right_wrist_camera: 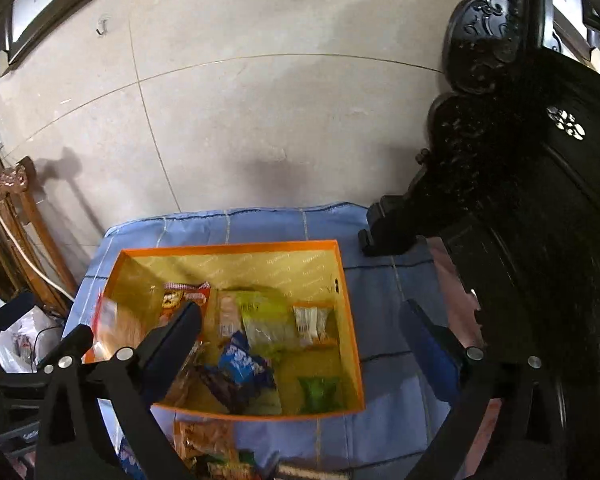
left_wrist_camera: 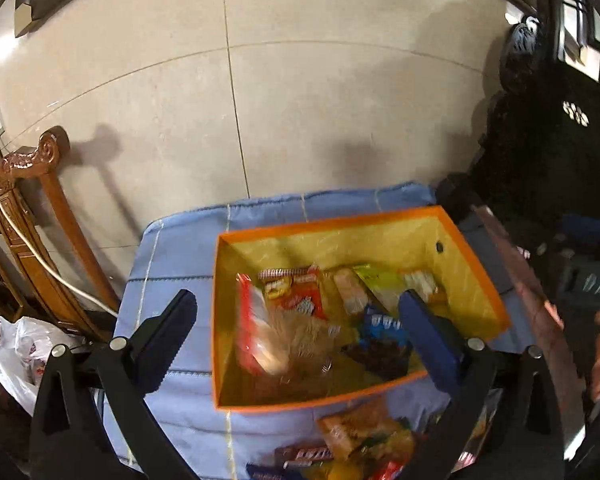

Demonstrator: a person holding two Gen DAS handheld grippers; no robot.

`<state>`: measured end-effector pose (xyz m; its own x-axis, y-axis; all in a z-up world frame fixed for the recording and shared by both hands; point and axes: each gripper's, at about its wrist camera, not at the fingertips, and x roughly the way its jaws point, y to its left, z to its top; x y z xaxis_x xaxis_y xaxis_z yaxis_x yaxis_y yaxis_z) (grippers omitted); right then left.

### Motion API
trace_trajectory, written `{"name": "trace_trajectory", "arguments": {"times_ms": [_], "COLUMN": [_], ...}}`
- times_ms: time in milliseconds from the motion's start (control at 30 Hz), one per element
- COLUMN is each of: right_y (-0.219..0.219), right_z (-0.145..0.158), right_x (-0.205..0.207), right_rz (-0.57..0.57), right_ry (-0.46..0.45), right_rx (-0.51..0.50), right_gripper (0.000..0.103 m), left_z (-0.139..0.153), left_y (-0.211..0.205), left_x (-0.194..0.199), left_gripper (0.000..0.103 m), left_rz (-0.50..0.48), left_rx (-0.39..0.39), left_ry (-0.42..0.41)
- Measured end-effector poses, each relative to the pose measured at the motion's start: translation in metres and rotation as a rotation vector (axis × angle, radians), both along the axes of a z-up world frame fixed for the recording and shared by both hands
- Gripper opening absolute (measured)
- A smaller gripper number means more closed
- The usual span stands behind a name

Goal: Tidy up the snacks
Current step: 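Grasp the blue WLSP bag with the left tool while the right tool grasps the cracker pack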

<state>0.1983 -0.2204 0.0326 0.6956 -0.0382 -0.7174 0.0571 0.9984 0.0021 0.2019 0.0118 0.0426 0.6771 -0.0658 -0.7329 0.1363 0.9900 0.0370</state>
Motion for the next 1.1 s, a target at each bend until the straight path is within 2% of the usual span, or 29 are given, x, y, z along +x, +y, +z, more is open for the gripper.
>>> {"name": "trace_trajectory", "arguments": {"times_ms": [100,200,333,467,500,567,600,700,767,800,867,933,1033,1100], "right_y": [-0.005,-0.002,-0.002,0.002,0.003,0.003,0.004,0.002,-0.006,-0.011,-0.023,-0.027,-0.020,-0.010], "right_z": [-0.004,-0.023,-0.078,-0.137,-0.148,-0.173,-0.182,-0.209,-0.210,-0.209,-0.210,-0.214,-0.219,-0.235], "right_x": [-0.020,-0.046,-0.068,-0.076,-0.075,-0.069,-0.067,-0.052,-0.043,-0.040,-0.035,-0.042,-0.057,-0.066], "right_rz": [0.037,0.199,0.483,0.674,0.706,0.756,0.769,0.752,0.739,0.719,0.711,0.772,0.845,0.881], "right_ry": [0.006,0.006,0.123,0.246,0.268,0.344,0.354,0.409,0.387,0.384,0.424,0.483,0.504,0.564], "right_rx": [-0.009,-0.036,0.000,-0.207,-0.231,-0.264,-0.265,-0.280,-0.247,-0.234,-0.213,-0.201,-0.231,-0.283], "right_gripper": [0.099,0.099,0.099,0.099,0.099,0.099,0.099,0.098,0.098,0.098,0.098,0.098,0.098,0.098], "left_z": [-0.007,-0.025,-0.072,-0.133,-0.143,-0.168,-0.176,-0.194,-0.208,-0.210,-0.210,-0.215,-0.223,-0.222], "left_y": [0.008,0.028,0.058,0.071,0.071,0.069,0.067,0.062,0.058,0.057,0.061,0.060,0.052,0.049], "left_x": [-0.018,-0.051,-0.096,-0.129,-0.132,-0.136,-0.138,-0.140,-0.137,-0.135,-0.129,-0.120,-0.114,-0.115], "left_gripper": [0.099,0.099,0.099,0.099,0.099,0.099,0.099,0.099,0.099,0.099,0.099,0.099,0.099,0.099], "left_rz": [-0.016,-0.046,-0.027,-0.056,-0.064,-0.084,-0.104,-0.175,-0.216,-0.232,-0.242,-0.253,-0.297,-0.335], "left_rx": [0.025,0.018,-0.014,-0.058,-0.059,-0.022,-0.010,0.002,0.094,0.103,0.072,0.062,0.084,0.112], "left_ry": [0.021,0.047,0.094,0.214,0.232,0.268,0.278,0.282,0.292,0.297,0.292,0.311,0.338,0.307]}}
